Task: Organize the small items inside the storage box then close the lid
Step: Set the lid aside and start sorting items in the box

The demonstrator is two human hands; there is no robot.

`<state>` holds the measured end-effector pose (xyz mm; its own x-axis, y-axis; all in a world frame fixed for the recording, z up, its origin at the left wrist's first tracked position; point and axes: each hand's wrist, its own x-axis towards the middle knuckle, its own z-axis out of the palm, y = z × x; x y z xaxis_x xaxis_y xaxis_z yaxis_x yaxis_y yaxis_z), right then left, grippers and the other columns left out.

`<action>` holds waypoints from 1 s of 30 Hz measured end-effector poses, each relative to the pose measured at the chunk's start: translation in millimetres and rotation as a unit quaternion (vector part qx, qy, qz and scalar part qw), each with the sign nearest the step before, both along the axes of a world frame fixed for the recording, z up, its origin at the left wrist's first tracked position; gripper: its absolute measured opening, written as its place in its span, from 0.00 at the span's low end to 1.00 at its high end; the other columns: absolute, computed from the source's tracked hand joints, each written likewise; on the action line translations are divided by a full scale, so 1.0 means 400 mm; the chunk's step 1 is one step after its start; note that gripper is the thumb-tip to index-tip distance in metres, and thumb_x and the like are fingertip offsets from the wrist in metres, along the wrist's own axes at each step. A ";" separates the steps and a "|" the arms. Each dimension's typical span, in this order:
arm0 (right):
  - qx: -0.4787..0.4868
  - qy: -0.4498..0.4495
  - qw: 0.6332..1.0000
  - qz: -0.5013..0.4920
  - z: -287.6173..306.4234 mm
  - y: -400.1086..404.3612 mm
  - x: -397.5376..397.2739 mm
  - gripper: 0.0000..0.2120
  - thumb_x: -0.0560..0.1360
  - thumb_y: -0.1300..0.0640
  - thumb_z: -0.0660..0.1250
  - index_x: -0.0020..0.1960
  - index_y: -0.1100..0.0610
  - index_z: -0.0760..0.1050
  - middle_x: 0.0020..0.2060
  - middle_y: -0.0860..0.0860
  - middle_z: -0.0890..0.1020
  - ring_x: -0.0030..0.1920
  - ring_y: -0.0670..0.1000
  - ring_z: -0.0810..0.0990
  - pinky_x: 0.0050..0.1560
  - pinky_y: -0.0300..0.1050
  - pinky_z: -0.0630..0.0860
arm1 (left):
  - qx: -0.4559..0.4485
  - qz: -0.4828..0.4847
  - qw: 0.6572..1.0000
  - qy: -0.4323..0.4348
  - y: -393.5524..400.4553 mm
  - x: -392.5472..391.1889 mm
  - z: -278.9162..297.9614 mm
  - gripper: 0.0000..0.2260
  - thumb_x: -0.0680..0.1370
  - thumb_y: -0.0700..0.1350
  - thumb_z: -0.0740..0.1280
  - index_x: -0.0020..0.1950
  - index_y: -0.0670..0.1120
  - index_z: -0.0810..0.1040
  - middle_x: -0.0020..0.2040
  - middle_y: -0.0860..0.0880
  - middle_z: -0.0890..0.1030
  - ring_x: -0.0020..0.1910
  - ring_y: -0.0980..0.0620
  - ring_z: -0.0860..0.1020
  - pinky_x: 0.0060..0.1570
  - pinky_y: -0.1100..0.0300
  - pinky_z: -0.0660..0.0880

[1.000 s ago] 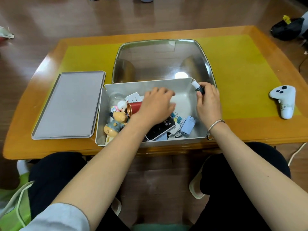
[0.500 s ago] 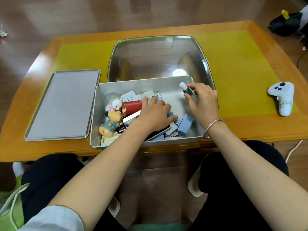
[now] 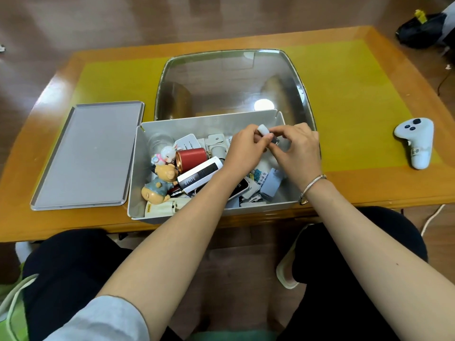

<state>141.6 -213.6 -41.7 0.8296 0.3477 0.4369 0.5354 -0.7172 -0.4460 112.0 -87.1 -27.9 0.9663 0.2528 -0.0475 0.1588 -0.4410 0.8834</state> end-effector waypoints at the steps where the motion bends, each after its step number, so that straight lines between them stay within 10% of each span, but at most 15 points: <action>1: -0.003 0.010 1.000 0.001 0.000 -0.001 0.000 0.11 0.70 0.53 0.72 0.52 0.52 0.79 0.47 0.48 0.82 0.52 0.53 0.75 0.50 0.49 0.64 | 0.002 0.004 1.000 0.004 0.002 0.004 -0.002 0.05 0.79 0.44 0.65 0.47 0.43 0.75 0.44 0.44 0.82 0.46 0.47 0.81 0.50 0.54 0.75; 6: 0.054 0.142 0.987 -0.044 0.002 -0.003 0.003 0.26 0.73 0.66 0.60 0.70 0.58 0.64 0.66 0.56 0.70 0.66 0.56 0.67 0.67 0.46 0.62 | 0.152 -0.024 0.984 0.086 0.029 0.034 -0.025 0.12 0.81 0.45 0.61 0.59 0.39 0.70 0.53 0.39 0.79 0.53 0.40 0.76 0.50 0.52 0.71; 9: 0.027 0.278 0.957 -0.079 -0.003 -0.001 0.008 0.18 0.77 0.64 0.56 0.67 0.59 0.66 0.56 0.59 0.78 0.56 0.60 0.76 0.57 0.52 0.73 | 0.213 -0.063 0.970 0.100 0.028 0.050 -0.046 0.14 0.82 0.48 0.60 0.62 0.40 0.66 0.54 0.40 0.79 0.54 0.39 0.76 0.55 0.48 0.70; 30: 0.004 0.249 0.965 -0.080 0.000 0.005 0.003 0.11 0.78 0.63 0.55 0.58 0.61 0.70 0.51 0.60 0.79 0.51 0.61 0.78 0.53 0.58 0.76 | 0.448 -0.167 0.872 0.107 -0.005 0.005 -0.066 0.12 0.79 0.47 0.55 0.60 0.45 0.70 0.58 0.44 0.76 0.58 0.41 0.71 0.59 0.45 0.61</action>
